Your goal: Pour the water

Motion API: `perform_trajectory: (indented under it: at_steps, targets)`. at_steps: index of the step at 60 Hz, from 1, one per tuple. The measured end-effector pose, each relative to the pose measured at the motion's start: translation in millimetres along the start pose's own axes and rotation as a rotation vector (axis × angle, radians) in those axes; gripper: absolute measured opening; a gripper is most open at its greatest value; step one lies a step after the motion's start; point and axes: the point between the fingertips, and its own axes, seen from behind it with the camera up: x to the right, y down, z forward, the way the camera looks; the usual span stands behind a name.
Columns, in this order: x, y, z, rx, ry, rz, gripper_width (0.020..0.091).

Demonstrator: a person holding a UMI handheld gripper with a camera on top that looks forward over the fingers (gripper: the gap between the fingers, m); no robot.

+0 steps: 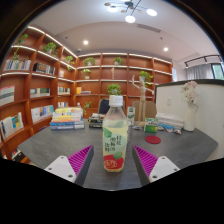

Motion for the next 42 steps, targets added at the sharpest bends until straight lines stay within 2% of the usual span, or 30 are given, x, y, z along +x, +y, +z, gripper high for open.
perform_trajectory:
  at_steps: [7,15,18,20,21,27,30,35,42]
  targets:
    - [-1.7,-0.7,37.7,-0.005,-0.009,0.003,0.0785]
    - [-12.1,-19.8,57.6,0.052,-0.04,0.017,0.0756]
    - [-8.9,-24.4,63.5,0.074,-0.028,0.02,0.0674]
    - [-3.1,-25.2,67.4,0.082,-0.005,0.027,0.056]
    - [-2.1,-25.1,69.0,0.084,0.0,0.028,0.0529]
    - [-5.3,-26.7,73.4,0.108,-0.019,0.062,0.0495]
    - [-5.0,-26.4,74.9,0.111,-0.019,0.056,0.0431]
    - [-2.8,-25.9,76.8,0.105,0.005,0.027,0.038]
    - [-7.0,-26.8,77.5,0.099,0.019,-0.016,0.0362]
